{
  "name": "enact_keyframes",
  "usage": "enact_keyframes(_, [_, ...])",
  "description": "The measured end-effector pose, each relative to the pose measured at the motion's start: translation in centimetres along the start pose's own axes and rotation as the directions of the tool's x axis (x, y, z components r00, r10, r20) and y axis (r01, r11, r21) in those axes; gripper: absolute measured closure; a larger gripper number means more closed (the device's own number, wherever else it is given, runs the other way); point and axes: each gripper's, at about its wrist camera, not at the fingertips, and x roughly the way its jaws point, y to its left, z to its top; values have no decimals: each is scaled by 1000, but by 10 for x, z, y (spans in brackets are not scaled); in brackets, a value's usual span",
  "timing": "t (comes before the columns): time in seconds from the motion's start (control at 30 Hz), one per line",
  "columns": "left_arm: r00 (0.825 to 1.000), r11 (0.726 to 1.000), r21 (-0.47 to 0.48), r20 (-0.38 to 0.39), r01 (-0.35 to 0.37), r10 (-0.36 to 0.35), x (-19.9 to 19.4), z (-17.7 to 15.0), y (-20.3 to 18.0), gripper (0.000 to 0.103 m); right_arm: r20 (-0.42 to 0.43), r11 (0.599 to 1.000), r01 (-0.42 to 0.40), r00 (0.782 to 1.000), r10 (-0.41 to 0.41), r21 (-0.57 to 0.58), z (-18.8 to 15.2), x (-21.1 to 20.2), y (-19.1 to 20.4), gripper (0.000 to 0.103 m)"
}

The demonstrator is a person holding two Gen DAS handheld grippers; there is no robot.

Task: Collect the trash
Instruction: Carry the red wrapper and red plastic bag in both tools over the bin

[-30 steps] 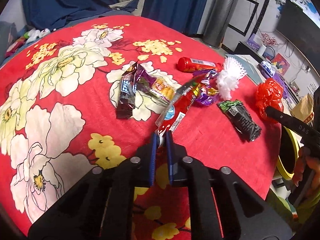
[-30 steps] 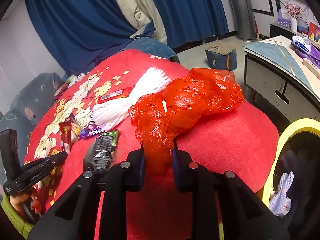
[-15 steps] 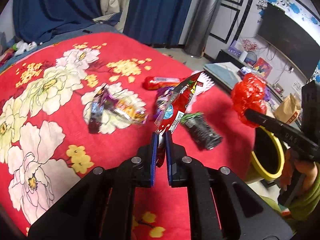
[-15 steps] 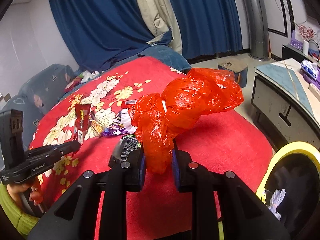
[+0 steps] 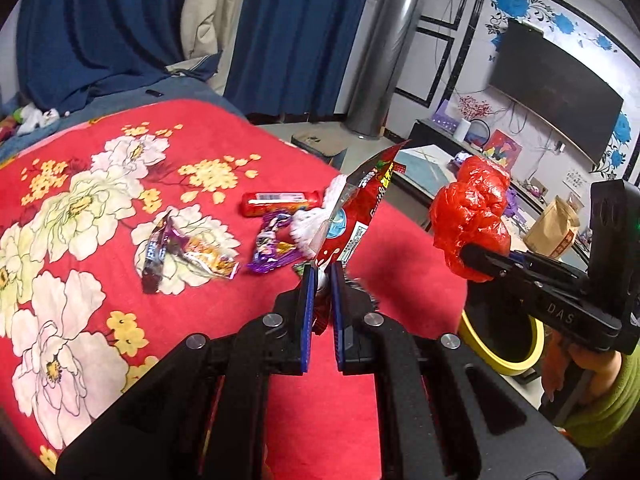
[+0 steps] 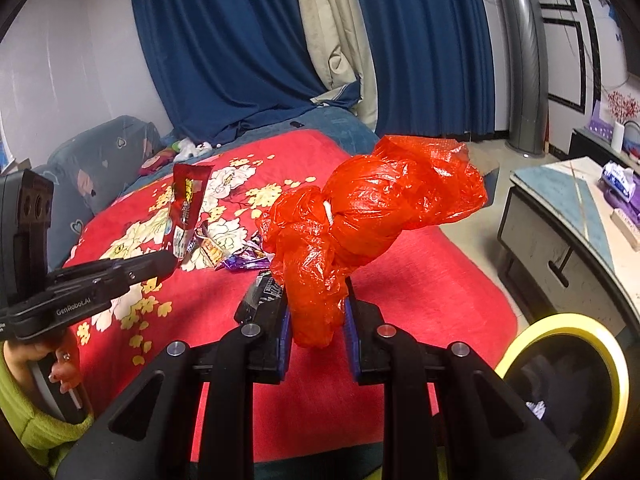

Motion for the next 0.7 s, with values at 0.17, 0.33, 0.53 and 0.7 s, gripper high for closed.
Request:
enact_keyframes(0.17, [1000,1000,18,22,22,-22,-3,0,-14,99,12,1000,9,1000,-9,-9,-4,-14,-6,82])
enact_keyframes(0.33, [998,998,44,35,48,-50,-3,-1,-29,99,22,1000,23,999,-23,-8,-7,-28,-11,82])
enact_keyframes(0.53, [996,994,75,33,83,-86,0,-4,-49,99,29,999,45,999,-44,-7,-12,-39,-17,82])
enact_keyframes(0.7, [993,989,94,15,116,-118,9,-6,-63,99,34,998,68,997,-69,8,-16,-48,-30,82])
